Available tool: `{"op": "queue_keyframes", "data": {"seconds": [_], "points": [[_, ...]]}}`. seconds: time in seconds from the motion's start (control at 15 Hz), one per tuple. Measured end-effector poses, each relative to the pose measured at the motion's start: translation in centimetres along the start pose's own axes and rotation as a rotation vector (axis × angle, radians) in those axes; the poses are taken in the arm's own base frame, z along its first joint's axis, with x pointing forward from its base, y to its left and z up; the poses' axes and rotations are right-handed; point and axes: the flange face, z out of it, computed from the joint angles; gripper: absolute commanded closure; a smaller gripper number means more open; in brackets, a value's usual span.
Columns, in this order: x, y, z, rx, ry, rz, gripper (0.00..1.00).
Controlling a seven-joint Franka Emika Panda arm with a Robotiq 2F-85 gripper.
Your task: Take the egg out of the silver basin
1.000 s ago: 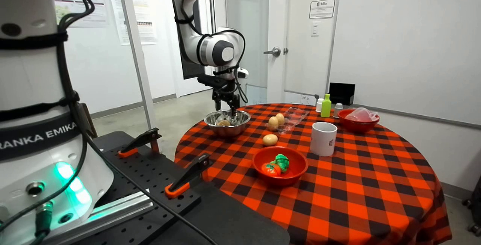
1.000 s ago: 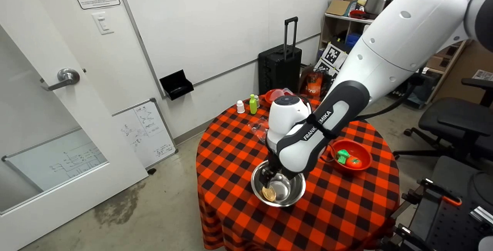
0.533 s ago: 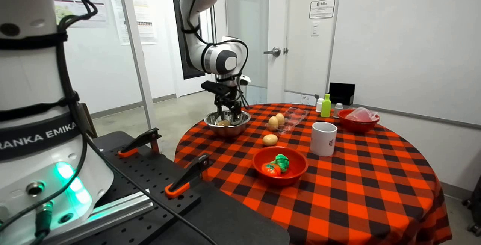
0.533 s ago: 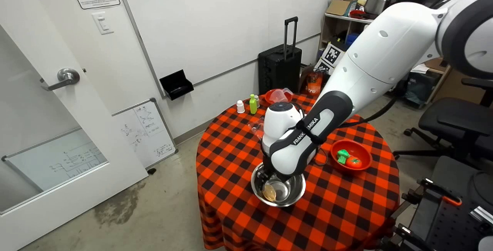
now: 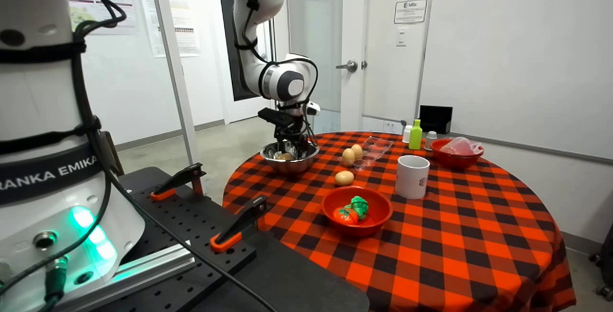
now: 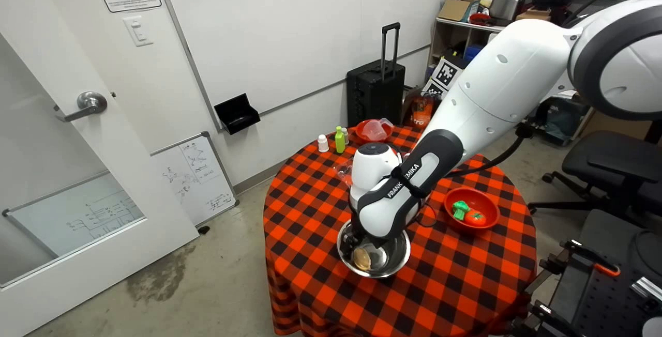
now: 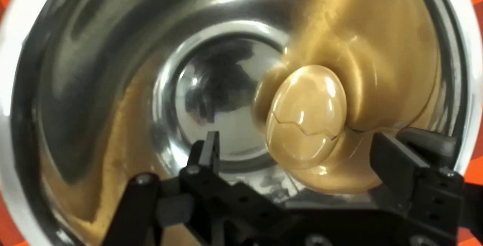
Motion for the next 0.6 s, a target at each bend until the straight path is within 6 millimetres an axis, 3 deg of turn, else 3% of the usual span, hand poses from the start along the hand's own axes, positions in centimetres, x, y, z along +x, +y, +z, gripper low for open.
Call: {"op": "queue_keyframes", "data": {"seconds": [0.6], "points": [[-0.39,0.2,0.82,-0.002,-0.035,0.012,0.03]]}}
